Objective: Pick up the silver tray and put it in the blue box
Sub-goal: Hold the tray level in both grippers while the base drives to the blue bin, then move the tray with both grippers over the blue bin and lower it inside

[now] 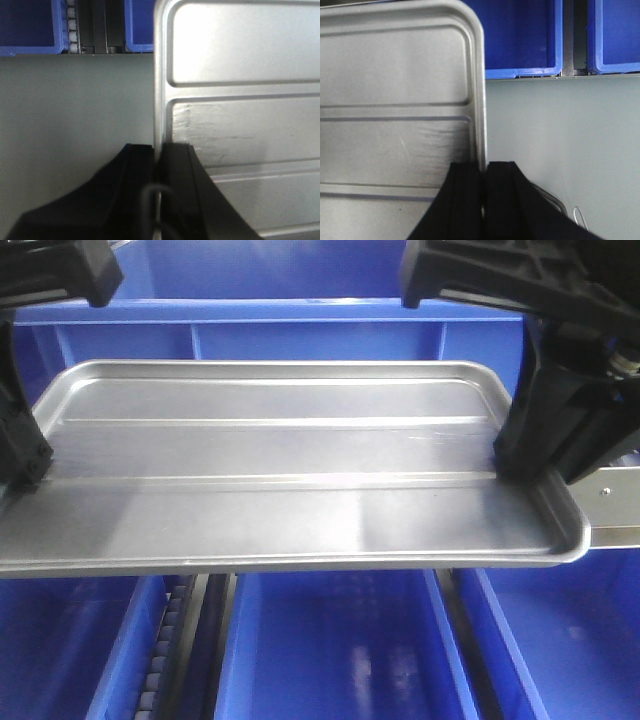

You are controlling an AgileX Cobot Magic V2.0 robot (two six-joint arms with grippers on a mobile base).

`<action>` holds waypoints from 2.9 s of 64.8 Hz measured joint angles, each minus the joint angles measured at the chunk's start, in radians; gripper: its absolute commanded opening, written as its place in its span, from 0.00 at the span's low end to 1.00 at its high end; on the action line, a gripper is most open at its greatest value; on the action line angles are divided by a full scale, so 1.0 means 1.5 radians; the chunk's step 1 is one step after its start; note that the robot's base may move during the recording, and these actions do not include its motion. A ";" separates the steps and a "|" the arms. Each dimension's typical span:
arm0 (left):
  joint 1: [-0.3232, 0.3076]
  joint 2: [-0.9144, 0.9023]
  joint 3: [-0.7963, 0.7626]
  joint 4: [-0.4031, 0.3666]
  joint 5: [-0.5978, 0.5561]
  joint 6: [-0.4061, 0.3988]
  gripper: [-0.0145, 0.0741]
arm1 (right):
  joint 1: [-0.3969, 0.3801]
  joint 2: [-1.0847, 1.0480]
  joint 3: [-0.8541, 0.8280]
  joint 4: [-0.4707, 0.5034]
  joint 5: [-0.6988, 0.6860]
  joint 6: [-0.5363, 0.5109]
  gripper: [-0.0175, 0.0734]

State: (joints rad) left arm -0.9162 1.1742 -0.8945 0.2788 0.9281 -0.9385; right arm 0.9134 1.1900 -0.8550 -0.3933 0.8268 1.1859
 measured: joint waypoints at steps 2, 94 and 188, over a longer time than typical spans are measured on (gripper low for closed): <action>0.000 0.000 0.000 0.000 0.000 0.000 0.15 | 0.000 0.000 0.000 0.000 0.000 0.000 0.26; 0.000 0.000 0.000 -0.001 -0.005 0.000 0.15 | 0.000 0.000 0.000 -0.035 -0.005 0.000 0.26; 0.298 0.343 -0.589 -0.199 0.056 0.516 0.15 | -0.352 0.292 -0.600 0.277 0.123 -0.647 0.26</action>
State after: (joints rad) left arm -0.4686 1.6894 -1.7783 -0.0201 1.0128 -0.1647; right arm 0.3857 1.6284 -1.7555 0.0222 1.0120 0.2155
